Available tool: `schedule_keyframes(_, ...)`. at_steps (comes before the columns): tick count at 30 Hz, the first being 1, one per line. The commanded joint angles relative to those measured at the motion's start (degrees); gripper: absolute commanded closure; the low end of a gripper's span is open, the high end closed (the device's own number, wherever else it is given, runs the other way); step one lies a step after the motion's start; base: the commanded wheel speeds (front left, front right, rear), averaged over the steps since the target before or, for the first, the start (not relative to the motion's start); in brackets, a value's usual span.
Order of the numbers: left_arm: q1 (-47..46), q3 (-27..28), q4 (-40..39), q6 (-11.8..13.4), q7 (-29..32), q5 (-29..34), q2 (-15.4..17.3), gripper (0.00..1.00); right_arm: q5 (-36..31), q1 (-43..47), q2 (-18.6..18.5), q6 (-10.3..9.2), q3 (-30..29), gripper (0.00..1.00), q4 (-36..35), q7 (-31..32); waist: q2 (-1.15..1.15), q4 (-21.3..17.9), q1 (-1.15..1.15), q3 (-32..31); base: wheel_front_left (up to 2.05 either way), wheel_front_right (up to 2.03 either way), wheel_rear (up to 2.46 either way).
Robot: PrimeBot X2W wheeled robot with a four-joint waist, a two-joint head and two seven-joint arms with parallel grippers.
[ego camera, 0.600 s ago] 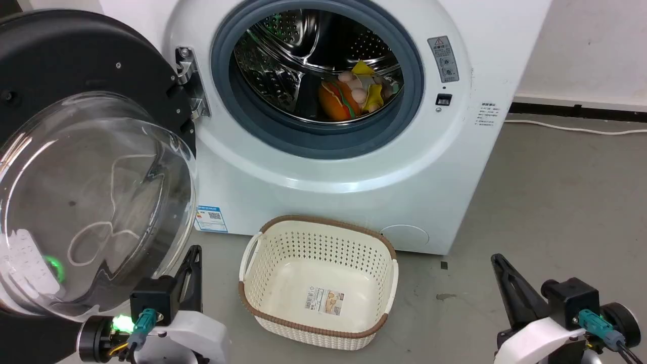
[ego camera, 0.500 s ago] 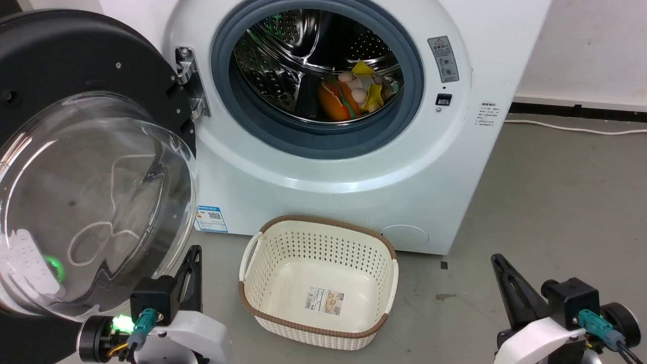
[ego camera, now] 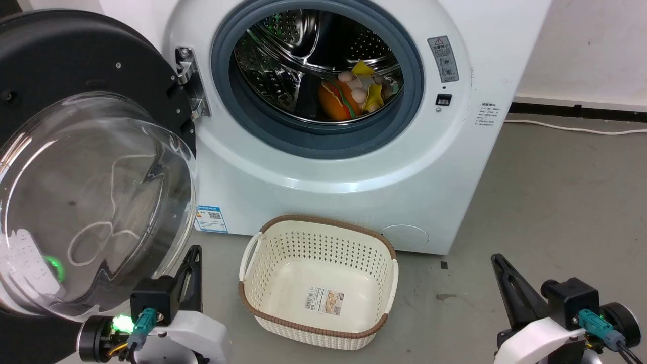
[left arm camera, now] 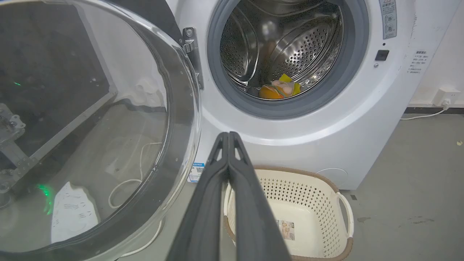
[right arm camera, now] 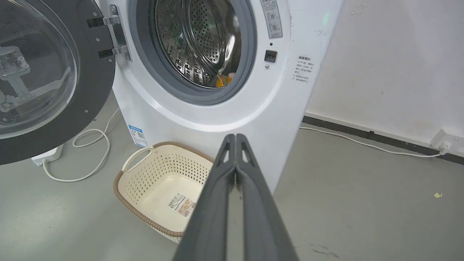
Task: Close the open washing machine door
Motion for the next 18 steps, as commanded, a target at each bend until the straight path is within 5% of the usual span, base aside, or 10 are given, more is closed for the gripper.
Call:
schedule_keyframes(1,0.81,0.03,-0.24,0.16,0.01,0.16,-0.01,1.00,-0.29,-0.80,0.24,0.05,-0.02,1.00,-0.28,0.06,0.00,0.00,0.00,0.00,0.00,0.00,0.00)
schedule_keyframes(14,0.81,0.03,-0.24,0.16,0.01,0.16,-0.01,1.00,-0.29,-0.80,0.24,0.05,-0.02,1.00,-0.28,0.06,0.00,0.00,0.00,0.00,0.00,0.00,0.00)
schedule_keyframes(15,0.00,-0.01,0.00,0.00,0.00,0.00,0.00,0.00,0.00,0.00,0.00,0.00,-0.02,0.00,0.00,0.02,0.00,0.00,0.00,0.00,0.00,0.00,0.00)
schedule_keyframes(18,-0.02,-0.04,0.06,-0.01,-0.01,-0.01,0.00,0.00,0.03,0.04,0.00,0.00,-0.03,0.00,0.02,0.01,0.00,0.00,0.00,0.00,0.00,0.00,0.00)
